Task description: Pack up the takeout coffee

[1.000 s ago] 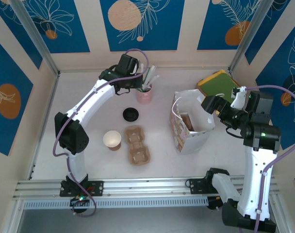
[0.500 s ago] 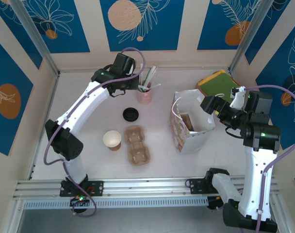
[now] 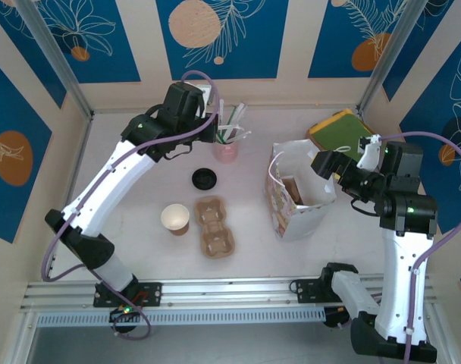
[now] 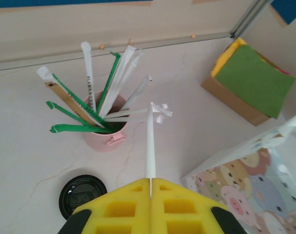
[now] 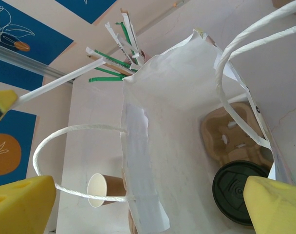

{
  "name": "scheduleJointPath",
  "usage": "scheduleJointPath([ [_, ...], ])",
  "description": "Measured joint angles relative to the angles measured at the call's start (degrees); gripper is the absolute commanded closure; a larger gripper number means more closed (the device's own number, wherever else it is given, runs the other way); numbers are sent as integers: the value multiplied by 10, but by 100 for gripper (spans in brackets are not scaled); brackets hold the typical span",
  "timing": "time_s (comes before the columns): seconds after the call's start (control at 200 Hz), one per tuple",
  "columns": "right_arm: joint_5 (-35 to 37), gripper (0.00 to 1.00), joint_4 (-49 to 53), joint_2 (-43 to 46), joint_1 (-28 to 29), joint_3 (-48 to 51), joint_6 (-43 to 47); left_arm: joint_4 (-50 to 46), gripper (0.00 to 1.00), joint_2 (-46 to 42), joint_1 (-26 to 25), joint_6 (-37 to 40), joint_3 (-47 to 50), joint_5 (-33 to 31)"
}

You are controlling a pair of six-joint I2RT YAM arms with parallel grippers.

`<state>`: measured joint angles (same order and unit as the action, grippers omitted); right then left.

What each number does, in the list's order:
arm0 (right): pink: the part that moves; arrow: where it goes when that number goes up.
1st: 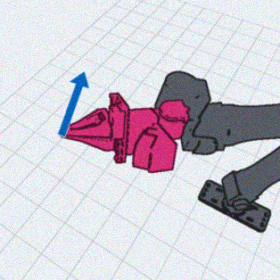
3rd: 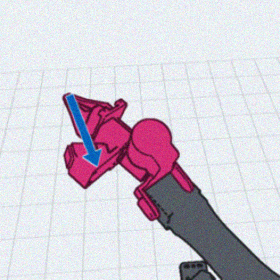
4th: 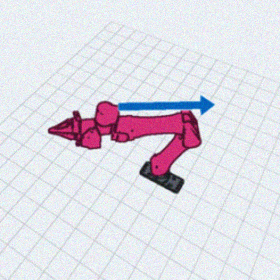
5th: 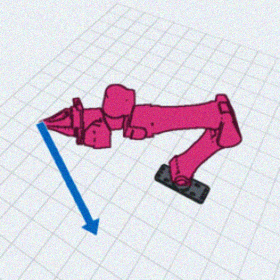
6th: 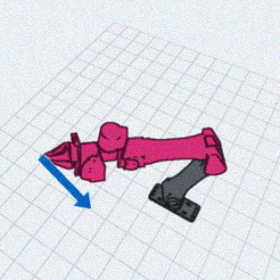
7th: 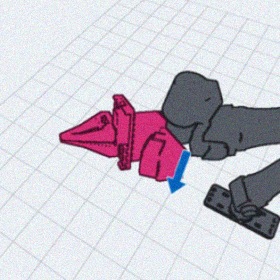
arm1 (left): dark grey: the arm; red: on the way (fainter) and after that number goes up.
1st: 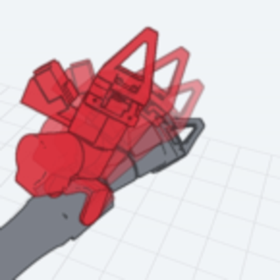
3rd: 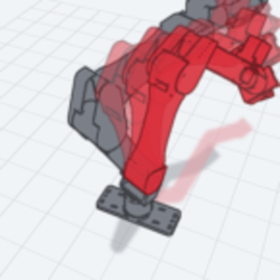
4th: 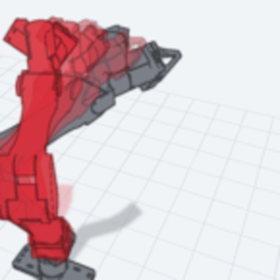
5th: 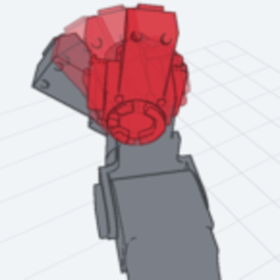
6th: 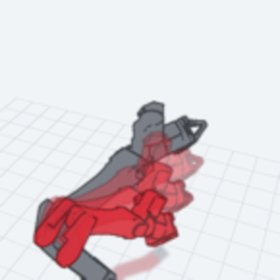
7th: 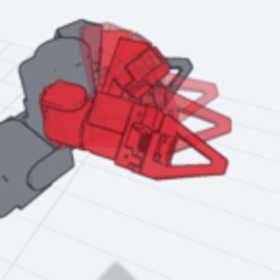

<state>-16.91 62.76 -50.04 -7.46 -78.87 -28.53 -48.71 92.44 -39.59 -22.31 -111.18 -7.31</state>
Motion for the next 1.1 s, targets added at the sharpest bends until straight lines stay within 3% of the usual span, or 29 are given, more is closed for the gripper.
scheduleJointPath([
  [0.295,9,1,0,1,3,0,0,45,99,-26,-43,15,-4,56],
  [0.515,15,1,0,10,3,0,0,44,99,-19,-92,47,-60,88],
  [0.86,17,1,0,19,3,7,0,-31,100,75,-154,98,-182,101],
  [1.1,17,1,-1,19,3,13,0,-90,100,132,-169,120,-224,94],
])
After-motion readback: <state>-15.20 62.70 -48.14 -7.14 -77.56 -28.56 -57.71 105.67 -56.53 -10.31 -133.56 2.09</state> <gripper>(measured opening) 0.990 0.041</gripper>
